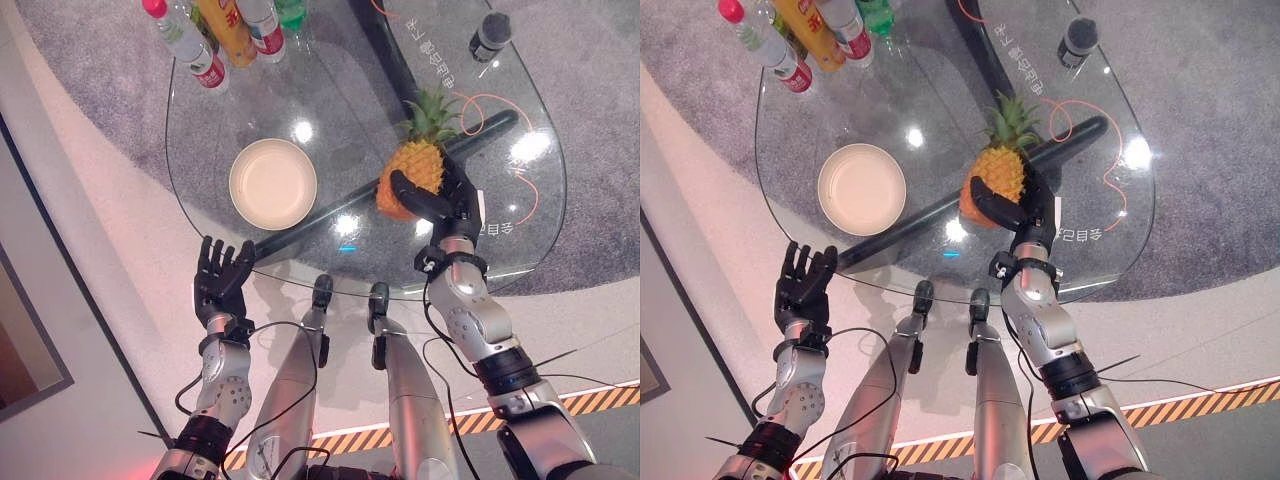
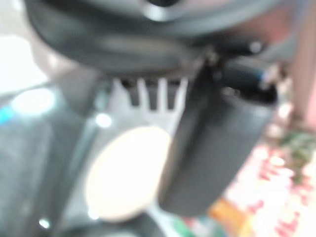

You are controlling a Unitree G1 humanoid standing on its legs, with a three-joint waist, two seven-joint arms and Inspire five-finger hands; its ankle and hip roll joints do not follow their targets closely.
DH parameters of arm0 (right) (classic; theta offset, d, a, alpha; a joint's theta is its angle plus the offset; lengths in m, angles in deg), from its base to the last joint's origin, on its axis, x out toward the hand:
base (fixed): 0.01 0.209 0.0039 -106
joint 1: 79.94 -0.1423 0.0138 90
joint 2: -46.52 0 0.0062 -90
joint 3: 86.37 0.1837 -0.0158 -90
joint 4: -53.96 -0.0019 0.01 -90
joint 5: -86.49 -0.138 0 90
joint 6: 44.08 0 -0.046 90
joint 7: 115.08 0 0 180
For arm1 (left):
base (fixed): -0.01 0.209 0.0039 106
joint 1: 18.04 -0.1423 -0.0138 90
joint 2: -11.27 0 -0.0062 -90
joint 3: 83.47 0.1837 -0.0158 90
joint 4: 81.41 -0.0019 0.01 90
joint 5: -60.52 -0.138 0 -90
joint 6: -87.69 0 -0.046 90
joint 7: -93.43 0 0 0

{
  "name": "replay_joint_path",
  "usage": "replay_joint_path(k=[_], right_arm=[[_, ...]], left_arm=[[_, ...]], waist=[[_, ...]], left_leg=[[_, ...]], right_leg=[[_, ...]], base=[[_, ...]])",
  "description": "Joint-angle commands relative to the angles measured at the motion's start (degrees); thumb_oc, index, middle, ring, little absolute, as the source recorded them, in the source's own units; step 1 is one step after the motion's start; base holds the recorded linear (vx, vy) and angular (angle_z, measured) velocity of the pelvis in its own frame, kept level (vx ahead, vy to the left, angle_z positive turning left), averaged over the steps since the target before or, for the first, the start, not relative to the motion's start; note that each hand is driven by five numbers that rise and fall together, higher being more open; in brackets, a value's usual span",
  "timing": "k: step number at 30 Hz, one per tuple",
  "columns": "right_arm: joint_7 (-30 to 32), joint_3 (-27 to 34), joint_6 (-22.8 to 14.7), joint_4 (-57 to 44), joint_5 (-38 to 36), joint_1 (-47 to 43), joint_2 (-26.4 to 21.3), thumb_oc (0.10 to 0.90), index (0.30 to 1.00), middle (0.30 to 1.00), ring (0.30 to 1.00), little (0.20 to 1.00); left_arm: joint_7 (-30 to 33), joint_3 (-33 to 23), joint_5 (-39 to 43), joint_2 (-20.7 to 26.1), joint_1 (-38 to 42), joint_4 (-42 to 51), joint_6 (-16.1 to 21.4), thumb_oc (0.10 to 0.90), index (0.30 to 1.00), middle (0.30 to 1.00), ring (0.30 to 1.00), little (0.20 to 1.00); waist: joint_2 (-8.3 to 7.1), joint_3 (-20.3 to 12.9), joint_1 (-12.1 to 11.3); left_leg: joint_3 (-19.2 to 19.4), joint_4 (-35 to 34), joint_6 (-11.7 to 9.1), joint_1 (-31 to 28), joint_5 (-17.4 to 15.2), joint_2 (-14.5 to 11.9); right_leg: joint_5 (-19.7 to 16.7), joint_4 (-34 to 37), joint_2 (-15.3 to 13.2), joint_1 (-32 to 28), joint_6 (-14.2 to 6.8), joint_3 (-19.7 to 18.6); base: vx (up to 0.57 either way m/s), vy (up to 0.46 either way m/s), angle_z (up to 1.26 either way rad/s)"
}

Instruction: Pick up the fruit to the plate

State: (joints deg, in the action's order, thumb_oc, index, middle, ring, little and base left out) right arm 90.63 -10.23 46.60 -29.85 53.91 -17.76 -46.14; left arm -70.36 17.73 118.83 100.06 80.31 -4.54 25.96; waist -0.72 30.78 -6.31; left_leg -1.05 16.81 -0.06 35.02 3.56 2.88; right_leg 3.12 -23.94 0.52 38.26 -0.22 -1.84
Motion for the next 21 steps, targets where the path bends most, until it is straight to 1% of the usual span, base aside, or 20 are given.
replay_joint_path(k=[1, 2, 4, 5, 7, 8, 9, 10, 12, 16, 17, 21], right_arm=[[-8.1, 1.9, -5.8, -13.9, 4.4, -0.7, -2.2, 0.1, 0.3, 0.3, 0.3, 0.2], [-12.4, 1.4, -5.6, -15.0, 4.4, -0.2, -3.3, 0.1, 0.3, 0.3, 0.3, 0.2], [-17.3, 0.8, -5.6, -15.4, 5.0, -0.1, -4.3, 0.1, 0.3, 0.3, 0.3, 0.2], [-18.5, 0.3, -5.6, -15.7, 5.2, -0.4, -4.9, 0.1, 0.3, 0.3, 0.3, 0.2], [-22.0, -0.8, -5.8, -15.8, 5.6, -1.0, -6.4, 0.1, 0.3, 0.3, 0.3, 0.2], [-23.0, -1.4, -5.9, -15.7, 5.8, -1.2, -7.0, 0.1, 0.3, 0.3, 0.3, 0.2], [-24.2, -1.8, -5.9, -15.6, 6.3, -1.5, -7.4, 0.1, 0.3, 0.3, 0.3, 0.2], [-24.8, -2.6, -5.6, -15.5, 6.8, -2.0, -8.1, 0.1, 0.3, 0.3, 0.3, 0.2], [-25.8, -3.7, -5.2, -15.5, 7.5, -2.9, -9.6, 0.1, 0.3, 0.3, 0.3, 0.2], [-28.1, -6.3, -7.1, -16.0, 7.5, -4.3, -13.1, 0.1, 0.3, 0.3, 0.3, 0.2], [-28.6, -6.8, -7.3, -16.4, 7.7, -4.8, -13.7, 0.1, 0.3, 0.3, 0.3, 0.2], [-30.8, -8.8, -8.0, -18.4, 9.0, -5.6, -14.8, 0.1, 0.3, 0.3, 0.3, 0.2]], left_arm=[[-5.0, -4.3, -2.1, 4.0, -1.9, 9.6, 3.5, 0.8, 0.9, 0.9, 0.9, 0.9], [-9.5, -4.0, 0.0, 4.9, -2.3, 13.1, 1.7, 0.8, 0.9, 0.9, 0.9, 0.9], [-17.0, -3.3, 5.5, 5.9, -2.2, 15.8, -2.5, 0.8, 0.9, 0.9, 0.9, 0.9], [-19.2, -2.5, 7.2, 6.2, -1.9, 17.3, -5.1, 0.8, 0.9, 0.9, 0.9, 0.9], [-26.3, 0.0, 13.2, 7.6, -1.0, 20.2, -12.2, 0.8, 0.9, 0.9, 0.9, 0.9], [-28.6, 1.2, 15.6, 8.0, -0.5, 21.2, -14.1, 0.8, 0.9, 0.9, 0.9, 0.9], [-31.0, 2.2, 17.7, 8.4, 0.0, 21.9, -16.8, 0.8, 0.9, 0.9, 0.9, 0.9], [-31.8, 3.7, 17.1, 8.8, 0.9, 22.7, -19.0, 0.8, 0.9, 0.9, 0.9, 0.9], [-31.6, 6.1, 16.4, 9.9, 2.4, 23.4, -20.2, 0.8, 0.9, 0.9, 0.9, 0.9], [-34.3, 8.0, 20.5, 12.6, 4.6, 22.7, -23.9, 0.8, 0.9, 0.9, 0.9, 0.9], [-34.8, 8.4, 21.1, 12.9, 5.1, 22.3, -24.0, 0.8, 0.9, 0.9, 0.9, 0.9], [-36.1, 10.0, 22.3, 13.3, 5.8, 21.5, -25.7, 0.8, 0.9, 0.9, 0.9, 0.9]], waist=[[-0.1, -1.0, 0.5], [-0.21, -1.0, 0.2], [-0.42, -1.0, -0.1], [-0.52, -1.0, -0.3], [-0.71, -1.0, -0.5], [-0.78, -1.0, -0.5], [-0.87, -1.0, -0.5], [-1.03, -1.0, -0.5], [-1.28, -1.0, -0.3], [-1.66, -1.0, 0.0], [-1.74, -1.0, 0.3], [-1.73, -1.0, 0.5]], left_leg=[[-1.8, 4.9, 3.3, -1.1, -6.3, 4.7], [-2.1, 4.7, 3.2, -1.8, -6.2, 4.7], [-2.4, 4.5, 3.1, -2.6, -6.1, 4.8], [-2.5, 4.4, 3.1, -2.8, -6.0, 4.8], [-2.8, 4.2, 3.0, -3.5, -5.8, 4.9], [-2.9, 4.1, 3.0, -3.7, -5.7, 4.9], [-3.0, 4.1, 3.0, -4.0, -5.7, 4.9], [-3.1, 4.0, 3.0, -4.2, -5.7, 4.8], [-3.2, 3.7, 3.0, -4.5, -5.4, 4.8], [-3.3, 3.4, 2.9, -4.9, -5.2, 4.6], [-3.2, 3.3, 2.8, -4.6, -4.8, 4.6], [-3.3, 3.4, 2.7, -5.1, -5.1, 4.6]], right_leg=[[-2.7, 5.7, -1.6, -5.9, -1.1, 6.6], [-2.7, 6.0, -1.8, -6.9, -1.1, 7.0], [-2.6, 6.2, -1.9, -7.9, -1.2, 7.4], [-2.6, 6.3, -1.9, -8.3, -1.3, 7.6], [-2.7, 6.4, -2.0, -9.1, -1.4, 8.1], [-2.7, 6.4, -2.0, -9.3, -1.4, 8.2], [-2.8, 6.4, -1.9, -9.6, -1.5, 8.3], [-2.8, 6.4, -1.9, -9.8, -1.6, 8.4], [-3.0, 6.7, -1.8, -10.1, -1.6, 8.4], [-3.0, 6.7, -1.5, -10.5, -1.6, 8.4], [-3.3, 6.8, -1.5, -10.1, -1.6, 8.3], [-3.1, 6.6, -1.2, -10.3, -1.8, 7.6]], base=[[-0.03, -0.076, 0.02], [-0.03, -0.079, 0.02], [-0.04, -0.092, 0.06], [-0.03, -0.076, 0.11], [-0.03, -0.078, 0.17], [-0.03, -0.067, 0.12], [-0.03, -0.061, 0.04], [-0.03, -0.052, 0.01], [-0.02, -0.042, 0.03], [-0.02, -0.024, 0.05], [-0.01, -0.002, 0.13], [-0.01, 0.004, 0.07]])
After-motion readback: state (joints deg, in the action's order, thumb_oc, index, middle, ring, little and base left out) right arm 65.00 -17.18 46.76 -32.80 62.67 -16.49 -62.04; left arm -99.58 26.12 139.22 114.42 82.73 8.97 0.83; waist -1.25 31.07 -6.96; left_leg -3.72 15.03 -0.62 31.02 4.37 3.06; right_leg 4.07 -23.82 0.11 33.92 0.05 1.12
